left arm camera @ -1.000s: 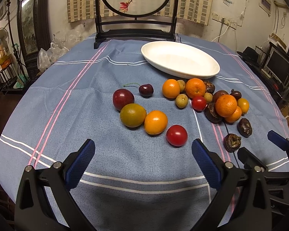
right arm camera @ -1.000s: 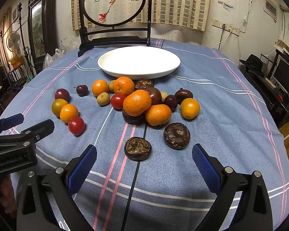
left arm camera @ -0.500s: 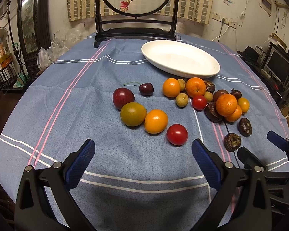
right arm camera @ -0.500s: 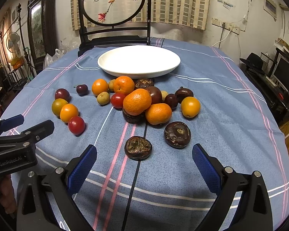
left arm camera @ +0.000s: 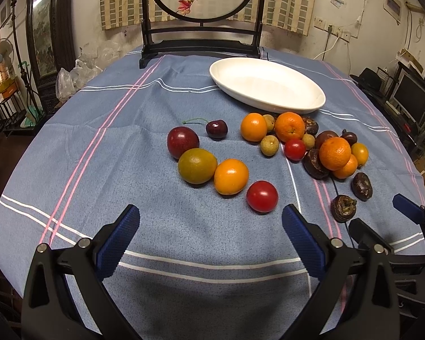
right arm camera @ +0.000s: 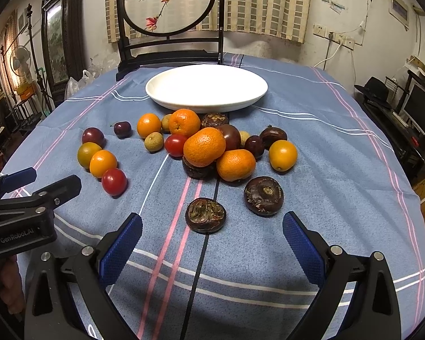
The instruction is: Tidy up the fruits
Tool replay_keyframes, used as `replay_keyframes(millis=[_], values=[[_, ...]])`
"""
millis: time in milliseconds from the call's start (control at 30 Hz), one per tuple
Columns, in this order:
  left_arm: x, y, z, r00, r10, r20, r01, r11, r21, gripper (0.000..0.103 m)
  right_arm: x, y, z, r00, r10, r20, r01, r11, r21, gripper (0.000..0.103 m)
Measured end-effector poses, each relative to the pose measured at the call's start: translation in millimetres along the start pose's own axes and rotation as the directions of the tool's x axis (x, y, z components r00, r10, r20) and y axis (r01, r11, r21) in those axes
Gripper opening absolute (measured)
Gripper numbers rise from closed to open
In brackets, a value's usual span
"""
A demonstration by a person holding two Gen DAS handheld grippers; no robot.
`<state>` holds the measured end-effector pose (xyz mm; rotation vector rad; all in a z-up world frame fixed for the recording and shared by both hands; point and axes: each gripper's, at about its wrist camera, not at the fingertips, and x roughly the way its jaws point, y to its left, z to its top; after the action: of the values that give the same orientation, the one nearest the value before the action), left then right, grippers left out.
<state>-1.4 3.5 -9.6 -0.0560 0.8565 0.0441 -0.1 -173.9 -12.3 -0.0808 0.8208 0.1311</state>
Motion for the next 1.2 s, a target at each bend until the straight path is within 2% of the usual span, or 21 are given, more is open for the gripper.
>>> replay_keyframes(millis=[533, 700, 933, 967, 1100, 1167, 1200], values=[[1.2, 0.7, -2.0, 1.000, 0.001, -0.008, -0.001, 1.000, 0.002, 0.098, 2.2, -1.5, -1.0, 1.000, 0.006, -0.007, -0.006, 1.000, 0.003, 0.100], [5.2, 6.5, -5.1, 1.000, 0.011, -0.021, -0.011, 1.000, -0.004, 0.098, 4.0, -3.4, -4.7, 1.000, -0.023, -0.012, 0.023, 1.000, -0.016, 0.099], [16.5, 16.4, -8.8, 0.998, -0.011, -0.057, 0.010, 1.000, -0.017, 0.098, 19.6, -4.5, -4.5, 0.997, 0.031, -0.076, -0.034, 0.999, -0.034, 0.099], [18.9, 19.5, -8.4, 0.998, -0.022, -0.066, 0.020, 0.999, -0.028, 0.098, 21.8, -3.7, -3.5, 0.996, 0.043, -0.082, -0.046, 0.998, -0.036, 0.097], [24.8, 28.7, -5.1, 0.996, -0.043, -0.082, 0.038, 0.997, -0.061, 0.098, 34.3, -3.1, 2.5, 0.985, 0.112, -0.129, -0.115, 0.993, -0.018, 0.069], [26.0, 31.3, -4.1, 0.996, -0.036, -0.076, 0.031, 0.998, -0.060, 0.098, 38.3, -2.0, 4.3, 0.982, 0.127, -0.139, -0.130, 0.991, -0.016, 0.064], [26.7, 31.7, -3.6, 0.996, -0.036, -0.076, 0.032, 0.998, -0.058, 0.098, 41.4, -0.6, 5.3, 0.981, 0.126, -0.148, -0.131, 0.991, -0.023, 0.056]])
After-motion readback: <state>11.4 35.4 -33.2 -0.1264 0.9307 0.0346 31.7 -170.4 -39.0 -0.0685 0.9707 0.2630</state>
